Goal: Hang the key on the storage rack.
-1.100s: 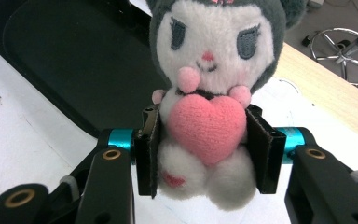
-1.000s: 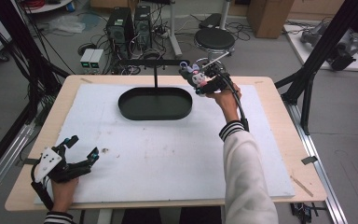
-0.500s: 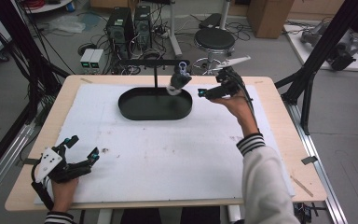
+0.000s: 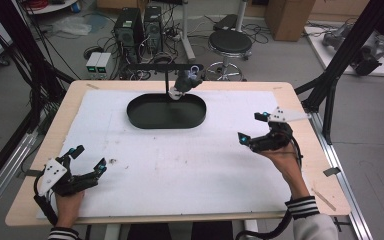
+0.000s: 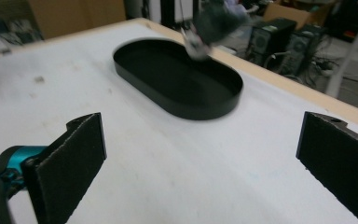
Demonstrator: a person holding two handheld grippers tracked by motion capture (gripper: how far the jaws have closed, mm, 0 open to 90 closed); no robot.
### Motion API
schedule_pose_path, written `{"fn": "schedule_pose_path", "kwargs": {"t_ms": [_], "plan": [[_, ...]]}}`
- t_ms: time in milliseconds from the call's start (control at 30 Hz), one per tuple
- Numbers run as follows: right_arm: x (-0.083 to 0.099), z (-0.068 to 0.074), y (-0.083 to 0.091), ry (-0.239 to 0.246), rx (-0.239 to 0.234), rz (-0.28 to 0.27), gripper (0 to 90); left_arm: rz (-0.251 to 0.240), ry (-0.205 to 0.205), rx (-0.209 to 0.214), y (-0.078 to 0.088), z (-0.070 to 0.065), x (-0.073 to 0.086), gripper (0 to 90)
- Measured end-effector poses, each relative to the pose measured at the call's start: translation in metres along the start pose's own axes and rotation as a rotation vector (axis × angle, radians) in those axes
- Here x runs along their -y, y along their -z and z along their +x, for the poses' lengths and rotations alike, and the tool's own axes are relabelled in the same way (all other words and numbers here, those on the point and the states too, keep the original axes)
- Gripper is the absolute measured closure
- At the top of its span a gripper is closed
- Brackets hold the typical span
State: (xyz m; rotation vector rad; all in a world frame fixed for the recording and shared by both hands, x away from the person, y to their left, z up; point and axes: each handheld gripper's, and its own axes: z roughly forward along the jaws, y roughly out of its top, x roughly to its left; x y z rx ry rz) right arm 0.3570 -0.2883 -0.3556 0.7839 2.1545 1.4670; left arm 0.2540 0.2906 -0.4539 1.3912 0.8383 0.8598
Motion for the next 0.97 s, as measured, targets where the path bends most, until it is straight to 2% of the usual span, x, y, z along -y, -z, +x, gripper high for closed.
{"fn": "schedule_pose_path", "kwargs": {"t_ms": [167,267,400,467,533,667,733,867,967], "plan": [[0.04,0.008,0.014,-0.002,0.031,-0.112,0.4,0.0,0.0,-0.001,0.0,0.0,0.0,11.8],[0.061,0.01,0.021,-0.033,0.047,-0.161,0.4,-0.001,0.0,-0.001,0.0,0.0,0.0,11.8],[0.079,0.011,0.029,-0.054,0.087,-0.212,0.4,-0.002,0.0,-0.002,0.0,0.0,0.0,11.8],[0.085,0.014,0.031,-0.046,0.119,-0.246,0.3,-0.001,-0.001,-0.002,0.0,0.0,0.0,11.8],[0.092,0.015,0.031,-0.041,0.115,-0.27,0.4,-0.001,-0.001,-0.003,0.0,0.0,0.0,11.8],[0.104,0.015,0.026,-0.059,0.103,-0.278,0.4,-0.002,-0.001,-0.003,0.0,0.0,0.0,11.8],[0.109,0.015,0.022,-0.064,0.1,-0.255,0.4,0.0,0.001,-0.001,0.0,0.0,0.0,11.8],[0.11,0.016,0.022,-0.064,0.111,-0.257,0.4,0.001,-0.007,0.0,0.0,-0.001,0.0,11.8],[0.109,0.017,0.022,-0.047,0.115,-0.253,0.4,0.0,-0.009,-0.002,0.0,-0.001,0.0,11.8]]}}
